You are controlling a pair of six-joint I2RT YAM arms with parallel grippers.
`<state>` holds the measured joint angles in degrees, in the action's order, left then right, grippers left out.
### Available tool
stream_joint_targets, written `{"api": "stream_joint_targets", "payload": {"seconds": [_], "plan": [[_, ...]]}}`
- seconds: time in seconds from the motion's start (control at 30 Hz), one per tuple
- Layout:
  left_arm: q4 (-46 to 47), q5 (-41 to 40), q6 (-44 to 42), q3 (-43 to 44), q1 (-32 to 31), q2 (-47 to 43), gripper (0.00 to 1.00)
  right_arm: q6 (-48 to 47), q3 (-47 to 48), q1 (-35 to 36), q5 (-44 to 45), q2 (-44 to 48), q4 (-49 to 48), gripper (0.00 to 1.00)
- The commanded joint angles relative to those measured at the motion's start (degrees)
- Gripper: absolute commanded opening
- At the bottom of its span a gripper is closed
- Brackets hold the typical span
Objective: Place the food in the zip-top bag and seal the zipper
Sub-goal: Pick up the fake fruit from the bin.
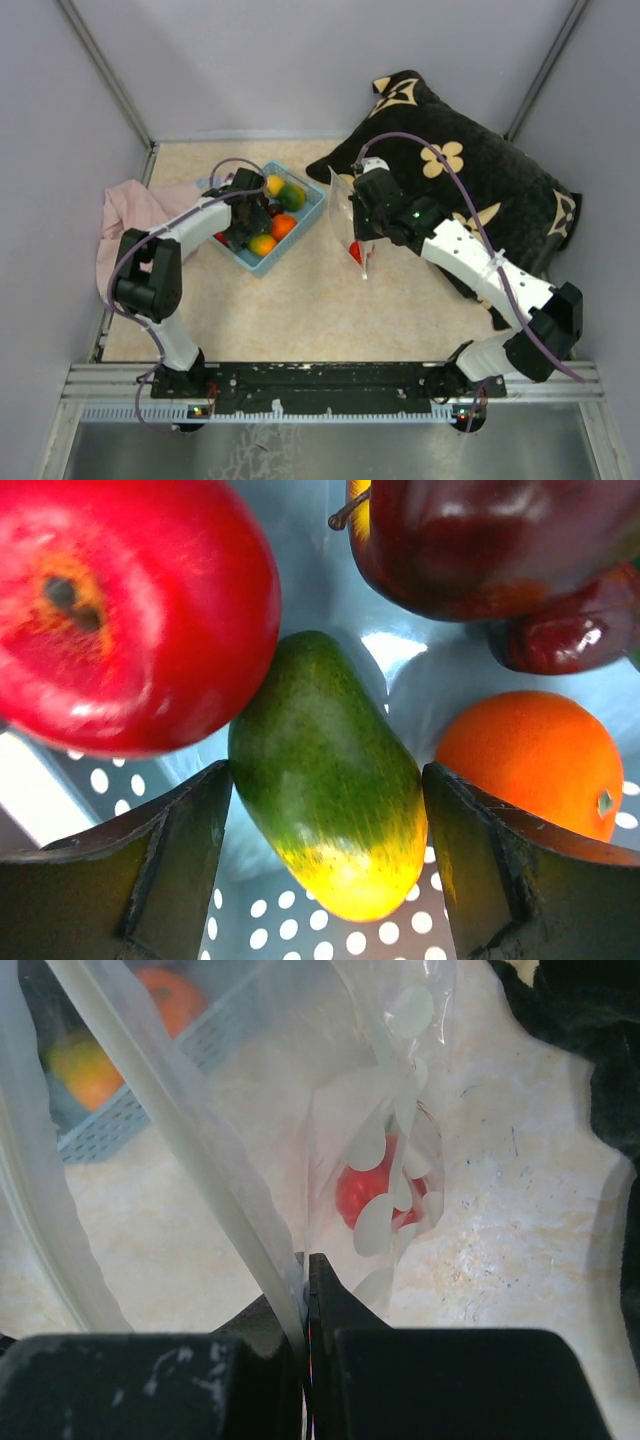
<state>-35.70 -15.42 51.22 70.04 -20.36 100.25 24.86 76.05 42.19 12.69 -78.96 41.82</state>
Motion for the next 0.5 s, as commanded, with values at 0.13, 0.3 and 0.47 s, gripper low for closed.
{"api": "stream_joint_targets", "payload": {"seconds": [0.13, 0.3, 0.47], "plan": [[-0.6, -0.1, 2.2, 2.0, 0.3, 4.8, 0.81, -2.2, 0.0, 0.1, -1.6, -0.2, -2.5, 0.00], [-0.2, 0.0, 1.5, 1.8, 0.3, 5.6, 0.78, -2.7, 0.1, 0.1, -1.9, -0.6, -2.7, 0.00], [0.3, 1.4, 1.3, 0.3, 0.3, 3.7, 0.67, -2.7, 0.2, 0.1, -1.7, -0.3, -2.6, 0.00]]}}
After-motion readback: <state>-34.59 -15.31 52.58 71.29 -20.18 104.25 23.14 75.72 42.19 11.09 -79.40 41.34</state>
